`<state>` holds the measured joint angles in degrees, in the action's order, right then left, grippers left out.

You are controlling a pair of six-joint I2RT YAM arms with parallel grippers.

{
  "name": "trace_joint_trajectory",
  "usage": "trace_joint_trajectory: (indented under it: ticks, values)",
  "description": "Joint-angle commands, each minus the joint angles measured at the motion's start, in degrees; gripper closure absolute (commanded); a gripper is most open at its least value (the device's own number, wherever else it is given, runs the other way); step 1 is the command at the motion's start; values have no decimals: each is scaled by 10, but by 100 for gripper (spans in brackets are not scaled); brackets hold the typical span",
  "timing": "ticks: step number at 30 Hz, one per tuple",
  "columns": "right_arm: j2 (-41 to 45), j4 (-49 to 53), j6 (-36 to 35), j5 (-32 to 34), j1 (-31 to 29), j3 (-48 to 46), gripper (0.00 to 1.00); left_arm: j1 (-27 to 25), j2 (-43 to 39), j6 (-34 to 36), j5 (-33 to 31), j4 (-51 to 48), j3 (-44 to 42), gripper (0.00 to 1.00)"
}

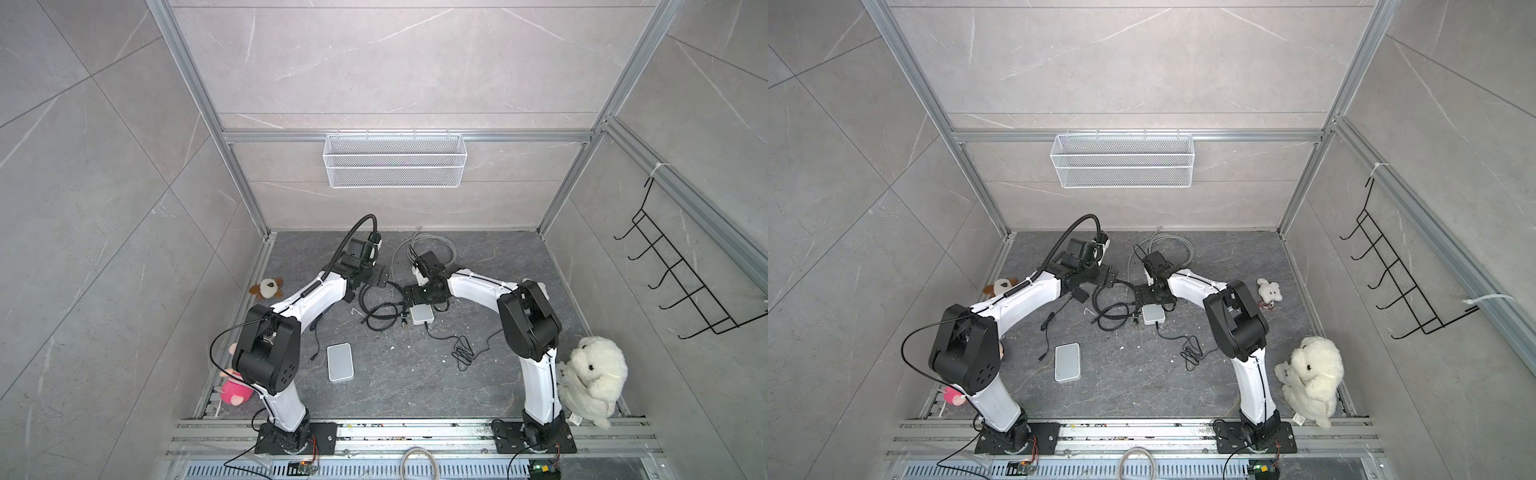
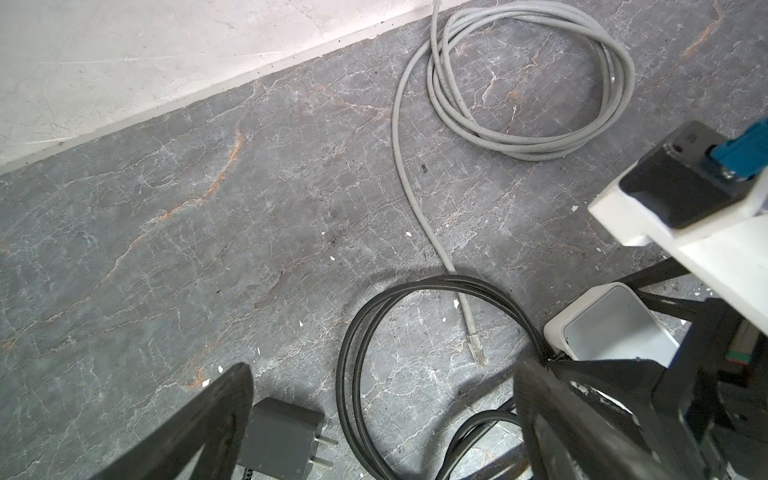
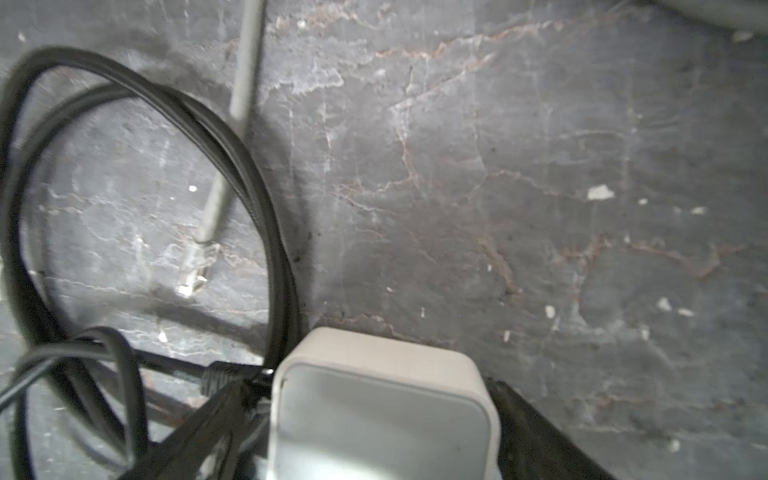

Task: Insert the plug into the switch port

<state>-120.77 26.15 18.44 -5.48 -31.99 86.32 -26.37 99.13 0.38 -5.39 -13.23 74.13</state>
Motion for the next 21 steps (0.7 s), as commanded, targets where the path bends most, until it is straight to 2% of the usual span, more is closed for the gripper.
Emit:
trace_joint_trajectory:
  ticks: [1, 10, 21]
  values:
    - [-17, 22, 2, 13, -3, 3, 13, -2, -17, -4, 9, 18, 0, 1]
    - [-17, 25, -14, 19, -2, -1, 20, -1, -17, -4, 9, 21, -2, 1]
    - [12, 14, -23, 17, -1, -2, 23, -1, -12, -3, 9, 21, 5, 2]
